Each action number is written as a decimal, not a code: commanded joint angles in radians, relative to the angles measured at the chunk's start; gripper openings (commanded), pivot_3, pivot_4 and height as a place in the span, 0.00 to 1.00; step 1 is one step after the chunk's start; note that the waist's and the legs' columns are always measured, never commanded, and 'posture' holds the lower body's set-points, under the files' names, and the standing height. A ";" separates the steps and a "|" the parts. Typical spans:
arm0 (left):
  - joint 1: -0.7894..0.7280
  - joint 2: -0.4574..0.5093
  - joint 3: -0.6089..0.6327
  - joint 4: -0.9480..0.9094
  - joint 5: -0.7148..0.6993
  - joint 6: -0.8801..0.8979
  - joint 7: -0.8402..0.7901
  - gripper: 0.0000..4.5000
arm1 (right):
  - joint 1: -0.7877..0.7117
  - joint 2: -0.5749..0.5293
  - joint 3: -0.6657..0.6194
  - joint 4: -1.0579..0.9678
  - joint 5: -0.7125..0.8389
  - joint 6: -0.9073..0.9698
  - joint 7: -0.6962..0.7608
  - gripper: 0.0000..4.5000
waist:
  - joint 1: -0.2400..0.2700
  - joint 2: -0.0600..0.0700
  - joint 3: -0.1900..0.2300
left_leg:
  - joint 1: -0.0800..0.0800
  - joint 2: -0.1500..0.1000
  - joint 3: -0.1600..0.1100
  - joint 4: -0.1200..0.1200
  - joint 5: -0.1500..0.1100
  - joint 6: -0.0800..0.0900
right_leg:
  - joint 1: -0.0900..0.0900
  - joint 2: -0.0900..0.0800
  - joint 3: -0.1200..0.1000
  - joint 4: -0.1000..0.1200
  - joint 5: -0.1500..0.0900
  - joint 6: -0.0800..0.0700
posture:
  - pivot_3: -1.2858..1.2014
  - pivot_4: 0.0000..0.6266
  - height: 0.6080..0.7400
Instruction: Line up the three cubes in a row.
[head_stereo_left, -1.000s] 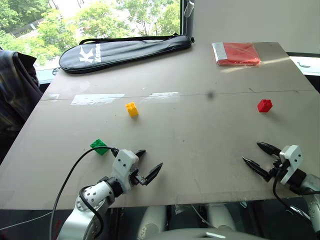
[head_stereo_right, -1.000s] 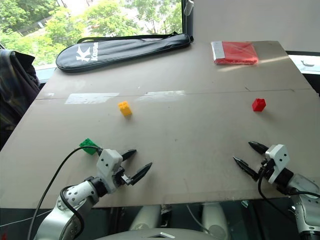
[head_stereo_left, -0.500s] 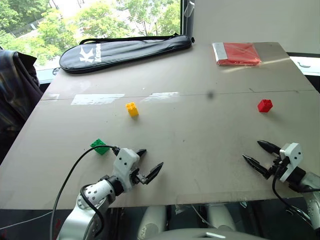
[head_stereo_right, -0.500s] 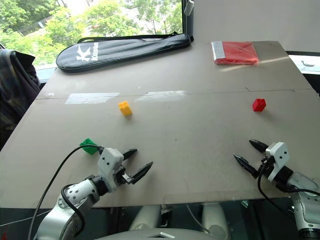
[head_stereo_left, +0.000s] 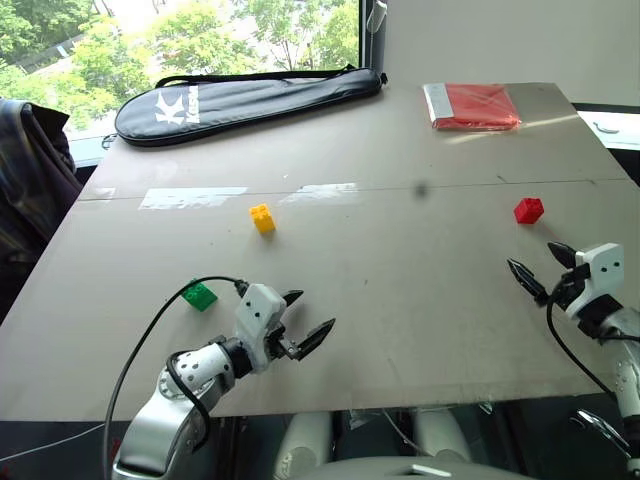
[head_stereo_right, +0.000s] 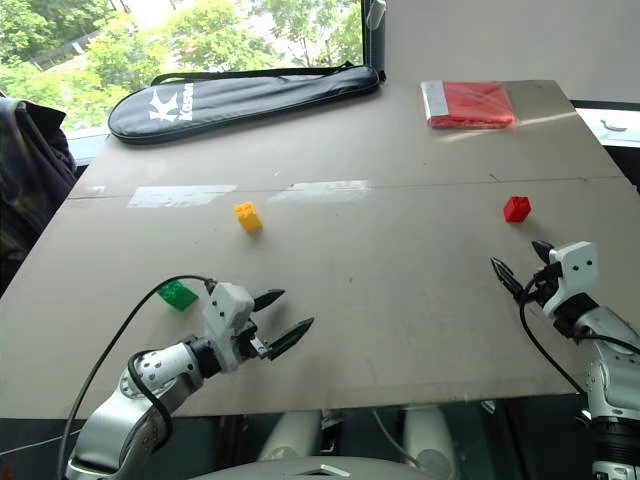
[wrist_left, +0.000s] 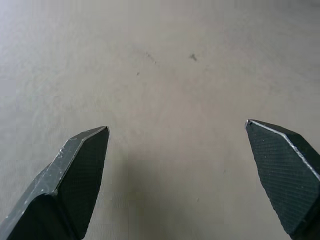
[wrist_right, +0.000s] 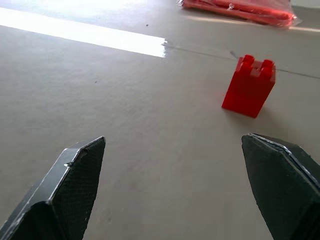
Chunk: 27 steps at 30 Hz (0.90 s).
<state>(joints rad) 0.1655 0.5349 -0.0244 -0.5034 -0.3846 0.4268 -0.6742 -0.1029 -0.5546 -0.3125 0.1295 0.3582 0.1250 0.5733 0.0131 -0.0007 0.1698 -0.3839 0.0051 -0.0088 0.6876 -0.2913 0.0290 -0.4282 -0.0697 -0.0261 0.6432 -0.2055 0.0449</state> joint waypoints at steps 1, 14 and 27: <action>-0.136 0.046 -0.035 -0.051 -0.049 0.056 -0.073 0.99 | -0.157 0.024 0.003 0.092 -0.018 0.067 -0.101 1.00 | -0.001 -0.001 0.001 | 0.000 0.000 0.000 0.000 0.000 0.000 | 0.000 0.000 0.000 0.001 0.001 -0.002 | 0.52 0.24 0.65; -0.524 0.051 -0.122 -0.086 -0.170 0.255 -0.125 0.99 | -0.387 0.042 -0.011 0.358 -0.050 0.076 -0.214 1.00 | -0.010 -0.002 0.002 | -0.003 -0.003 0.000 0.000 0.000 0.000 | -0.002 0.000 0.001 -0.001 0.005 0.000 | 0.52 0.24 0.65; -0.587 0.060 -0.131 -0.043 -0.164 0.252 -0.146 1.00 | -0.480 0.050 0.006 0.556 -0.077 -0.050 -0.167 0.26 | -0.027 -0.003 0.002 | -0.003 -0.003 0.001 0.000 0.000 0.000 | -0.002 0.000 0.002 0.000 0.005 0.000 | 0.52 0.24 0.65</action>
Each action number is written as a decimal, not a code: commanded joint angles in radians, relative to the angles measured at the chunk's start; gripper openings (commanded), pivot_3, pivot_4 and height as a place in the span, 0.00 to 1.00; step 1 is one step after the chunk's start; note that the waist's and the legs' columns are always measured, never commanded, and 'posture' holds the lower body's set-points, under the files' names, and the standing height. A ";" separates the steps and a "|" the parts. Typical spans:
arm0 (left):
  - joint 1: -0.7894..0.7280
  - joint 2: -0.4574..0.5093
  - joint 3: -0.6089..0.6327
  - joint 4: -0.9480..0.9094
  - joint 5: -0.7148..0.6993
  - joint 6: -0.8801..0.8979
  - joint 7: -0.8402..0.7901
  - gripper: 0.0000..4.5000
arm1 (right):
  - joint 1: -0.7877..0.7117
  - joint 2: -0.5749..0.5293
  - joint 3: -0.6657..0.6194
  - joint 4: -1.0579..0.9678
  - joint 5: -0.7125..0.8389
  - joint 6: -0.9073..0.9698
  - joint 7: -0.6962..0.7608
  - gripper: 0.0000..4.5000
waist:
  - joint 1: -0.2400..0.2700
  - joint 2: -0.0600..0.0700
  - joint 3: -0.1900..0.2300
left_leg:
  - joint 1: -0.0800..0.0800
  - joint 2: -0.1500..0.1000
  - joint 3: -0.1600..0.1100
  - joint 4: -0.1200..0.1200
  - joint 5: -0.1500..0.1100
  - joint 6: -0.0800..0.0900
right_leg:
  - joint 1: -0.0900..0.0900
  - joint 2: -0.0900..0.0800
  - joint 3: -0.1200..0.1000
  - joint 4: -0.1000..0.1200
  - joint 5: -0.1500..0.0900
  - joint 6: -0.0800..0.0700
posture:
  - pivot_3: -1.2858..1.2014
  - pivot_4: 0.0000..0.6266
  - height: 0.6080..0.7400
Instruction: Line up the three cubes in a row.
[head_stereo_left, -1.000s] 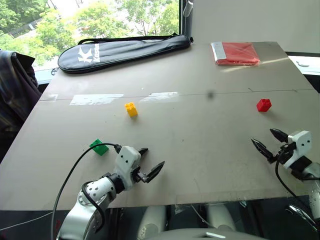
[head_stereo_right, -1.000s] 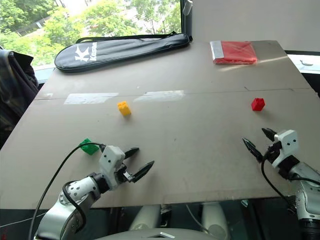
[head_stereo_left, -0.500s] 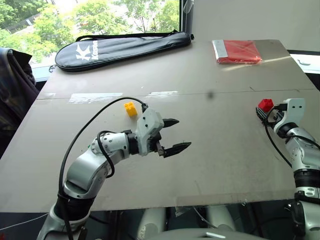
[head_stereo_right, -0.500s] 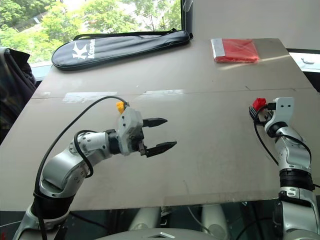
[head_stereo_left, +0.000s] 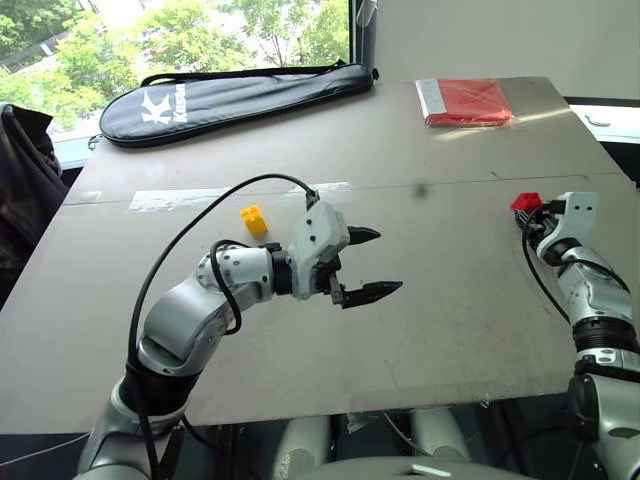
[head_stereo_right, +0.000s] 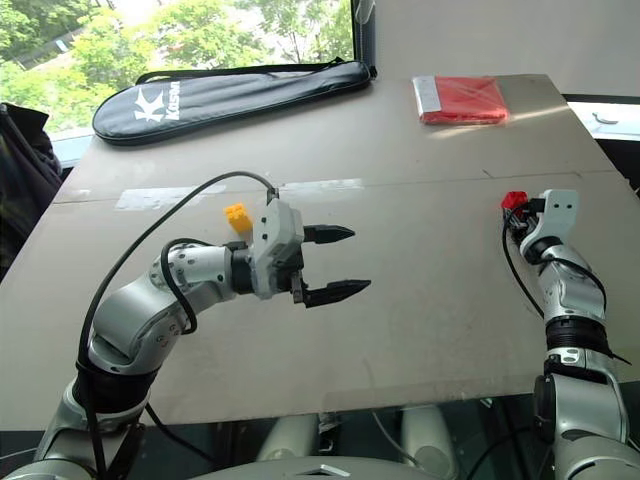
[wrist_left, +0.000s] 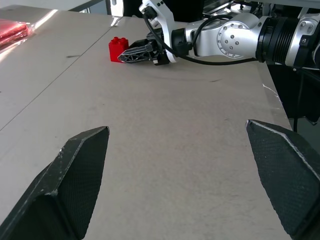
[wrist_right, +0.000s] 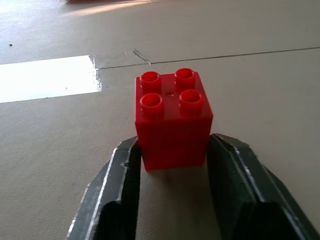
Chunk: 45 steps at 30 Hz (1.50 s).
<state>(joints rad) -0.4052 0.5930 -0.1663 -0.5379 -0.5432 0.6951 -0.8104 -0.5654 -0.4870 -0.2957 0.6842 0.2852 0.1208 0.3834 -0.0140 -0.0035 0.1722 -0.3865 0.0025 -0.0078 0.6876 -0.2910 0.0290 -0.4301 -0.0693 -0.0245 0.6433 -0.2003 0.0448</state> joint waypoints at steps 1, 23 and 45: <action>-0.016 0.003 0.011 -0.004 -0.003 -0.020 -0.013 1.00 | -0.018 -0.019 -0.006 0.004 -0.007 -0.054 0.034 0.26 | 0.000 0.000 0.000 | 0.000 0.000 0.000 0.000 0.000 0.000 | 0.000 0.000 0.000 0.000 0.000 0.000 | 0.52 0.24 0.65; 0.163 0.123 0.031 0.036 0.040 -0.159 -0.172 1.00 | 0.242 -0.158 0.277 -0.282 0.081 -0.284 1.065 0.26 | -0.004 -0.005 0.004 | 0.007 0.002 0.001 0.001 0.000 0.000 | 0.002 0.002 0.006 0.001 -0.002 0.002 | 0.52 0.24 0.65; 0.263 0.181 0.071 -0.028 0.060 -0.230 -0.179 1.00 | -0.235 -0.194 0.746 0.345 0.189 -0.563 1.231 0.50 | 0.002 -0.009 0.008 | 0.005 0.004 0.002 0.000 0.000 0.000 | 0.000 0.003 0.009 0.000 0.003 -0.003 | 0.52 0.24 0.65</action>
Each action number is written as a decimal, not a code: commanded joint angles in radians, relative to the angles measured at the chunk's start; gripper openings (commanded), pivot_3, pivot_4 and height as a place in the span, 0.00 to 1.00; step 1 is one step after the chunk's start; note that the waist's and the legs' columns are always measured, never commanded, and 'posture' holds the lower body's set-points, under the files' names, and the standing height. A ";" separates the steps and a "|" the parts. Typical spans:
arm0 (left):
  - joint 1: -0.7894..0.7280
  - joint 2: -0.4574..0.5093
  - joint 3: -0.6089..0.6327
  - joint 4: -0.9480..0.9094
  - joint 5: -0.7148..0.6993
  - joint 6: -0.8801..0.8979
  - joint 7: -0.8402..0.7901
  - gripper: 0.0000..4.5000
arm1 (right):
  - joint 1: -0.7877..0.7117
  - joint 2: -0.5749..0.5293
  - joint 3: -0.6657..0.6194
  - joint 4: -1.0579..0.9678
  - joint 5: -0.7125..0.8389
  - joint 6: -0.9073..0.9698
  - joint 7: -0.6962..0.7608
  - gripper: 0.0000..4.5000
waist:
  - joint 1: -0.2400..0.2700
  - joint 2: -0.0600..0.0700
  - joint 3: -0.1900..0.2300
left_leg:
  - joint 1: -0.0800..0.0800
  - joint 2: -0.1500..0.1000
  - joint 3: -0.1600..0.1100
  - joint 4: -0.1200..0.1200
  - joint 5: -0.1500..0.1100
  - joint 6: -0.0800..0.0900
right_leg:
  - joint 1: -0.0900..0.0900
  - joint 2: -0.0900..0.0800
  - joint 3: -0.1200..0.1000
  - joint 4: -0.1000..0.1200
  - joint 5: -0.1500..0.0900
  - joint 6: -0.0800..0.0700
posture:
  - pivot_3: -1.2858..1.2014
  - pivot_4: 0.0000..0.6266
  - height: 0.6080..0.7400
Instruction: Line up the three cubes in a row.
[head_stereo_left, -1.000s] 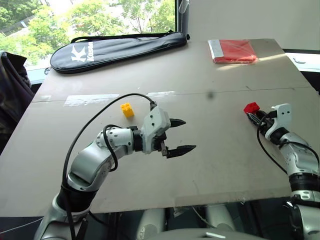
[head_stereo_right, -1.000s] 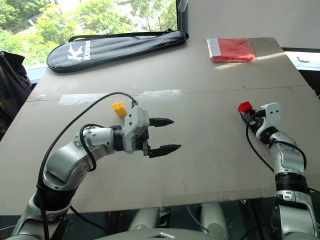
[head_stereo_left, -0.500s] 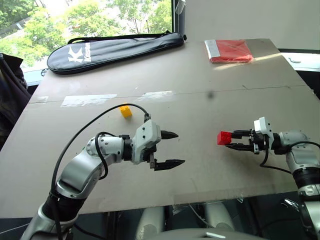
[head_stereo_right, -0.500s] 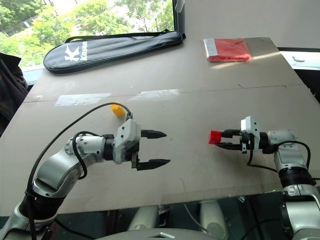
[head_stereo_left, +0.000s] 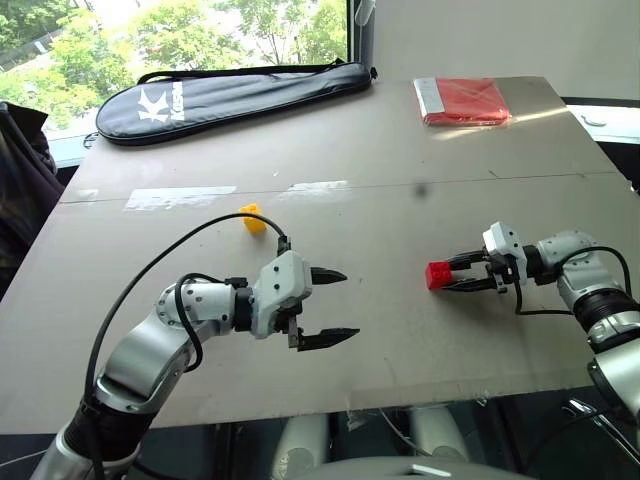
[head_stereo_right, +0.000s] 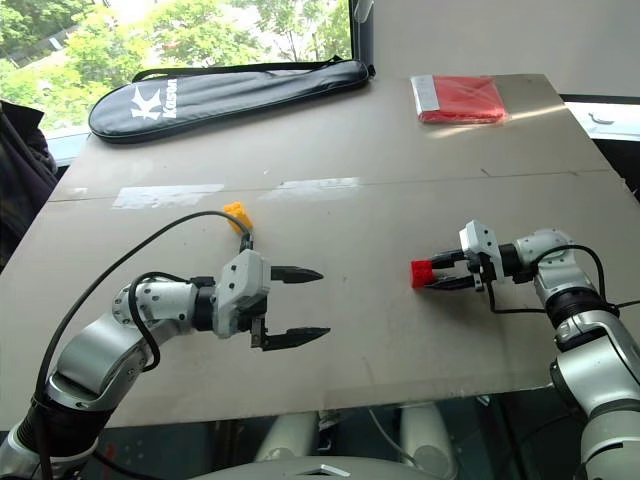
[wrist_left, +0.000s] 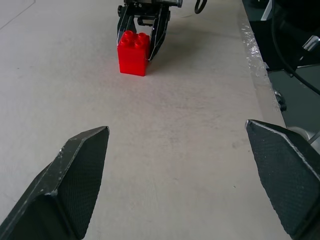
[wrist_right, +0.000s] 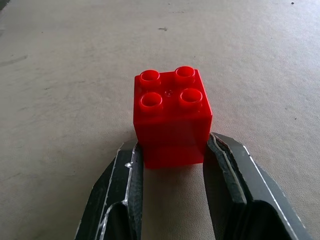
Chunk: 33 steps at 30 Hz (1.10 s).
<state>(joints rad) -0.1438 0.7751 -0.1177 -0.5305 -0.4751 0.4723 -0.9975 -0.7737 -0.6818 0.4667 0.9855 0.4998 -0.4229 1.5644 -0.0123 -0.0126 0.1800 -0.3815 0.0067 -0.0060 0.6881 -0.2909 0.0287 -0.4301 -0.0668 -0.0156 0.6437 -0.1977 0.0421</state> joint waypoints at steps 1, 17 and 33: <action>0.002 -0.002 0.021 -0.035 -0.008 -0.007 0.009 1.00 | -0.036 0.010 -0.037 0.068 -0.044 -0.025 0.050 0.57 | 0.000 0.000 0.000 | 0.000 0.000 0.000 0.000 0.000 0.000 | 0.000 0.000 0.000 0.000 0.000 0.000 | 0.52 0.24 0.65; 0.187 -0.081 0.109 -0.110 0.011 -0.038 0.183 1.00 | 0.092 -0.025 -0.306 -0.066 0.005 0.035 0.050 0.99 | 0.001 0.000 0.000 | -0.001 0.000 0.000 0.000 0.000 0.000 | 0.000 -0.001 0.000 0.000 0.001 0.002 | 0.52 0.24 0.65; 0.813 -0.340 0.585 -0.103 -0.011 -0.365 0.298 1.00 | 0.570 -0.054 -0.616 -0.734 0.278 0.335 0.033 0.99 | 0.005 0.001 0.000 | 0.001 0.000 0.001 0.000 0.000 0.000 | 0.000 -0.002 -0.001 0.000 -0.004 0.003 | 0.52 0.24 0.65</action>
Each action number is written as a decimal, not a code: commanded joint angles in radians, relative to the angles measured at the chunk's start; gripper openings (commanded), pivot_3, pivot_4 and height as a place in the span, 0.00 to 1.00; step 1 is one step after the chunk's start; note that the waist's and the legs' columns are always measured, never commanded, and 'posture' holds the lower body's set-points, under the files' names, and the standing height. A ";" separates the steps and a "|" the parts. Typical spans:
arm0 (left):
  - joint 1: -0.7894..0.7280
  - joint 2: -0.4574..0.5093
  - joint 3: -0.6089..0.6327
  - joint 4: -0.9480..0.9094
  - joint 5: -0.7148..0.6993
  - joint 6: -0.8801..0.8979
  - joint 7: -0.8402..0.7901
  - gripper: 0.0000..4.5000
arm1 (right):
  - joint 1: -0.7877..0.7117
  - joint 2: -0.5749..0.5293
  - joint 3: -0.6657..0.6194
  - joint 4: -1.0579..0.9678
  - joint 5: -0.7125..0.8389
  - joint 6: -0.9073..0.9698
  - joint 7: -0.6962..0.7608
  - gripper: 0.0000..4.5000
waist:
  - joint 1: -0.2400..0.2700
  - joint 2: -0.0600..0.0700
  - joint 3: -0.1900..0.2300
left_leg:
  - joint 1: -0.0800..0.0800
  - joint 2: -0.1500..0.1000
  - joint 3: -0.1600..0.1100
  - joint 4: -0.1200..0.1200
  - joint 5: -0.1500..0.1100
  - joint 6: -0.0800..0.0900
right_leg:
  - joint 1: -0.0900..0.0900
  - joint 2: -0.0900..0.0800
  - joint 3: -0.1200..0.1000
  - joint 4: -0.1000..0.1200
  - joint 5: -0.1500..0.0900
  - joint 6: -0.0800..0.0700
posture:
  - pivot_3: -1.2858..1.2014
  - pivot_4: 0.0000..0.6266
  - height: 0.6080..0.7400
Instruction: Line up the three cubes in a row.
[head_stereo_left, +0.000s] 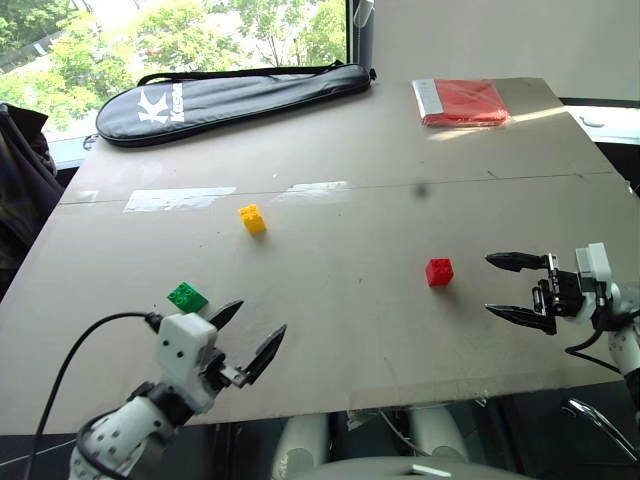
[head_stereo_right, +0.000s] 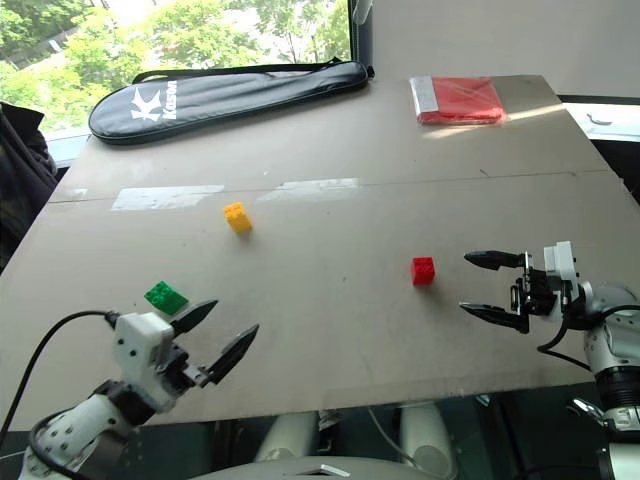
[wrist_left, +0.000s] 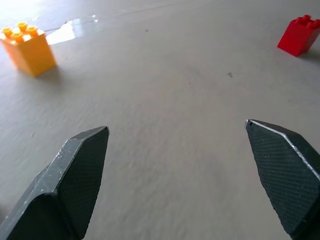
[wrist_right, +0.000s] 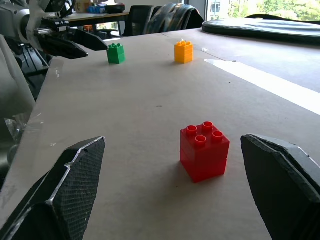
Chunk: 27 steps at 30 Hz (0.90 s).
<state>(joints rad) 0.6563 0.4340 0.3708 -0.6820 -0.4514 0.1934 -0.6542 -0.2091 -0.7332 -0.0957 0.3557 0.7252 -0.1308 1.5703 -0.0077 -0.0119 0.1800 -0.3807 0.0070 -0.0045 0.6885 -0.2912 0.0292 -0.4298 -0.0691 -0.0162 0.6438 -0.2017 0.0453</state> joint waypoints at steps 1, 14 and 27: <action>0.012 0.000 0.118 0.073 -0.044 -0.101 -0.055 1.00 | 0.014 -0.001 -0.059 -0.126 0.055 0.055 0.021 0.99 | 0.001 0.000 0.000 | 0.001 0.001 0.000 0.000 0.000 0.000 | 0.000 0.001 0.000 0.000 0.000 0.000 | 0.52 0.24 0.65; -0.128 0.053 0.176 0.382 0.008 -0.208 -0.103 1.00 | 0.120 0.064 -0.119 -0.375 0.143 0.189 -0.006 0.99 | 0.013 -0.005 -0.002 | -0.001 0.002 0.000 0.001 0.000 0.000 | 0.000 0.002 0.000 -0.001 0.000 0.000 | 0.52 0.24 0.65; -0.366 0.148 0.098 0.666 0.093 -0.241 -0.153 1.00 | 0.101 0.103 -0.127 -0.375 0.102 0.187 -0.030 0.99 | 0.022 -0.005 -0.003 | -0.001 0.002 0.000 0.001 0.000 0.000 | 0.000 0.002 -0.001 0.000 0.002 -0.003 | 0.52 0.24 0.65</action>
<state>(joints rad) 0.3022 0.5681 0.4687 -0.0358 -0.3600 -0.0215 -0.7901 -0.0972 -0.6313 -0.1999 0.0081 0.8234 0.0604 1.5409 0.0141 -0.0168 0.1773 -0.3813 0.0089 -0.0050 0.6890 -0.2915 0.0291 -0.4302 -0.0667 -0.0172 0.6434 -0.1997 0.0422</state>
